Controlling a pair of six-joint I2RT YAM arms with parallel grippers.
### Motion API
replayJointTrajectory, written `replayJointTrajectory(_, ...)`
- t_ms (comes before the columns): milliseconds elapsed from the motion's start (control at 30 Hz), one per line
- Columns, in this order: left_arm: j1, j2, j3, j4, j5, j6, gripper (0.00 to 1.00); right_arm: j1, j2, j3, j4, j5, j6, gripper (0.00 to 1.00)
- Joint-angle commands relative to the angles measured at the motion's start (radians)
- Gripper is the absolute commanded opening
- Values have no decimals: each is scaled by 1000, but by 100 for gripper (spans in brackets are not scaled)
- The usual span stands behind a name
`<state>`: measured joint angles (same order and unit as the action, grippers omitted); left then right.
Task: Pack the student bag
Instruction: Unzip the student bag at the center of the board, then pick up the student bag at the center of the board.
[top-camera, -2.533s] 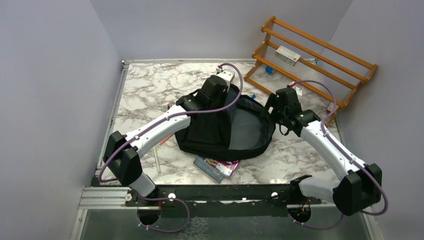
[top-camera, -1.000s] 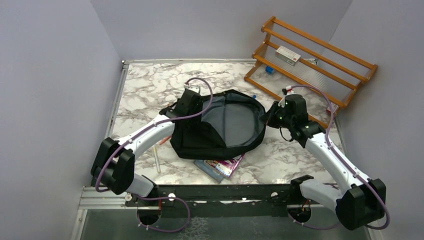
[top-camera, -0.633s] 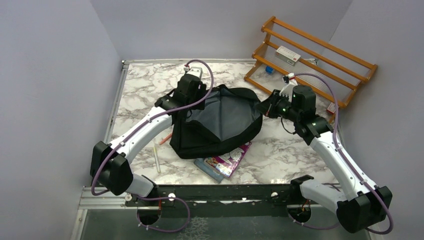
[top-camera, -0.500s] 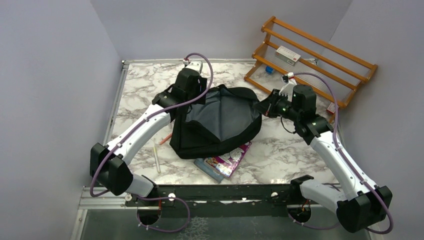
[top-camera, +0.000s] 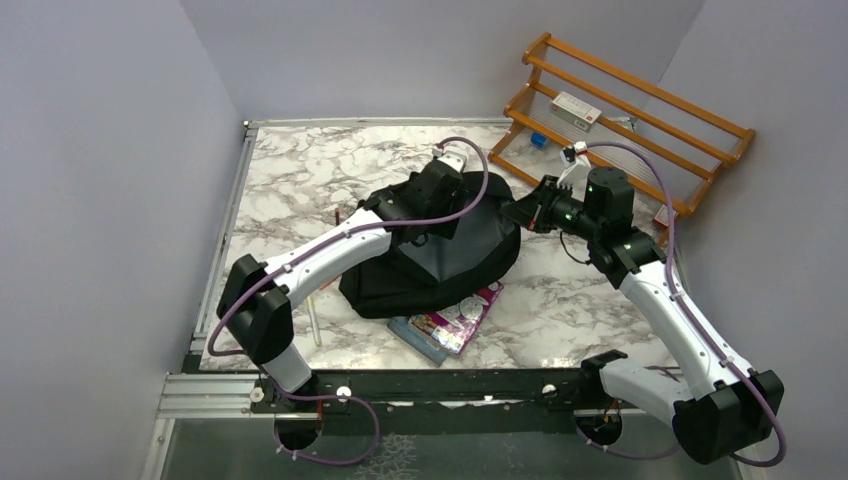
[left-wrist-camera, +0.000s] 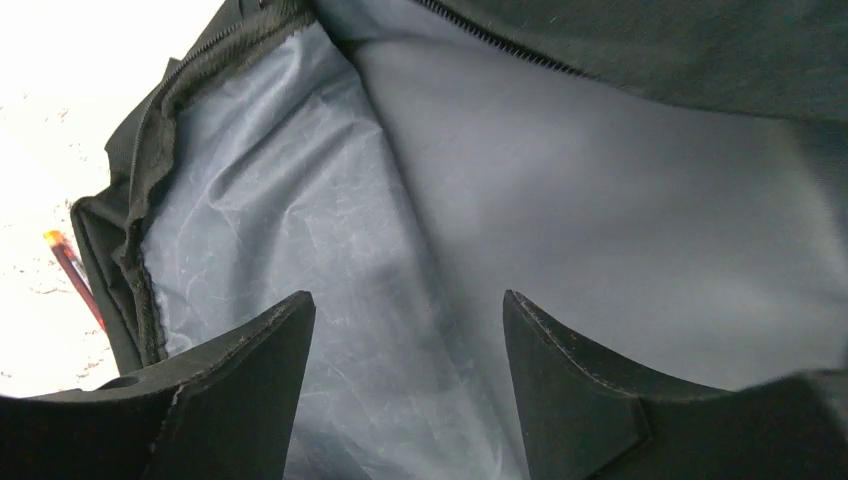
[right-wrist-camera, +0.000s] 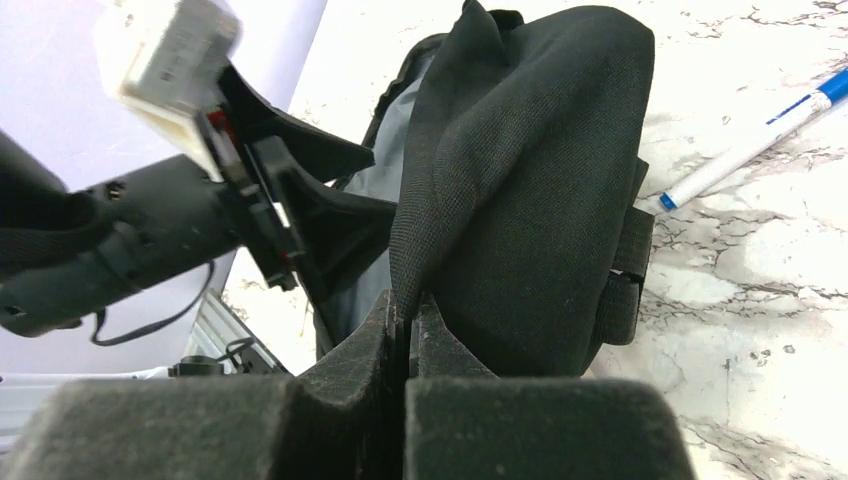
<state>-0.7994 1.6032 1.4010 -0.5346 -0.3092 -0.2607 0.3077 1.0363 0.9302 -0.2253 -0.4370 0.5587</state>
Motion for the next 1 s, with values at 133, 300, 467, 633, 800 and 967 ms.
replayJointTrajectory(133,-11,70,12,-35,-105,-51,75,-1,-10,25,82,-53,27,1)
replayJointTrajectory(300,-26,116,10,-36,-141,-38,76,-1,-16,14,86,-54,34,1)
replayJointTrajectory(467,-36,151,4,-37,-152,-24,76,-1,-16,4,88,-51,35,1)
replayJointTrajectory(633,-48,182,3,-75,-220,3,75,-1,-21,-4,88,-44,38,1)
replayJointTrajectory(800,-47,181,-12,-112,-298,29,69,-1,-22,-9,87,-33,38,1)
replayJointTrajectory(967,-47,173,-5,-128,-319,43,55,-1,-27,-16,84,-11,42,1)
